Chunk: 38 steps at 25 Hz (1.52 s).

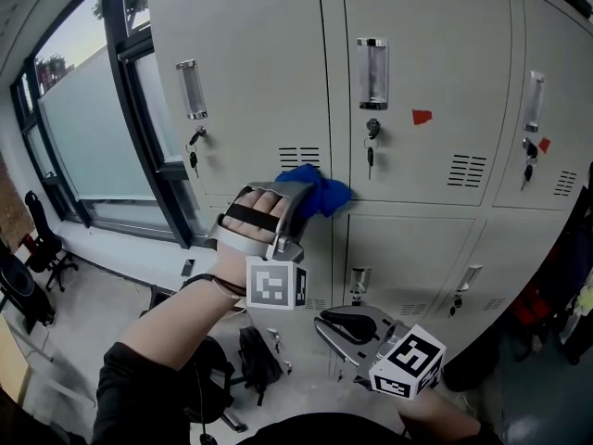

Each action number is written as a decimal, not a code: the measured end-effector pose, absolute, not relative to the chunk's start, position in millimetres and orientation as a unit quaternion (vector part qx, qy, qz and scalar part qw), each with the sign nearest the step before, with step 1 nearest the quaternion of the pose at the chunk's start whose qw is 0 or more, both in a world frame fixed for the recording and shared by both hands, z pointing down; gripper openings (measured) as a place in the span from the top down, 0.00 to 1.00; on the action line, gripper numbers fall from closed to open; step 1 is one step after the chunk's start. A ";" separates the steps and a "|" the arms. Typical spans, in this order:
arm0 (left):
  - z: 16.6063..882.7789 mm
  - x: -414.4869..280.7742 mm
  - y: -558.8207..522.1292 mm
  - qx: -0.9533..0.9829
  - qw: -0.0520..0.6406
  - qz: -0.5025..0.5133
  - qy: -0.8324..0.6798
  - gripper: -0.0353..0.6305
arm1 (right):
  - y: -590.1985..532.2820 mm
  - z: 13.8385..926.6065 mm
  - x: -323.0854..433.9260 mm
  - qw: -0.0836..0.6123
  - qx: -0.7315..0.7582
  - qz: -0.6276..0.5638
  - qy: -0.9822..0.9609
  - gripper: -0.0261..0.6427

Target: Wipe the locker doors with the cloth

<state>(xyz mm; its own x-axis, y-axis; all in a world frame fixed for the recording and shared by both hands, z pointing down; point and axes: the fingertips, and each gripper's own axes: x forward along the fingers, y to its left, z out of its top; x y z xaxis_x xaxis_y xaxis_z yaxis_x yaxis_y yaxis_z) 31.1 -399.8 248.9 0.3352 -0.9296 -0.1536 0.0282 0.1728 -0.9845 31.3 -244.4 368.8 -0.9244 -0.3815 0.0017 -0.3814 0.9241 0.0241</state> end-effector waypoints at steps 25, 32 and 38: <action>331.7 -93.6 -243.0 -0.907 0.185 -0.117 0.361 0.78 | -181.2 384.5 -42.8 0.005 0.270 -0.020 -0.963 0.88; 326.1 -117.5 -195.6 -0.948 0.079 0.031 0.308 0.78 | -157.7 372.6 -49.9 -0.003 0.327 -0.037 -0.944 0.88; 353.4 -118.7 -169.3 -0.957 0.020 0.065 0.283 0.78 | -146.5 376.9 -51.7 -0.005 0.352 -0.042 -0.935 0.88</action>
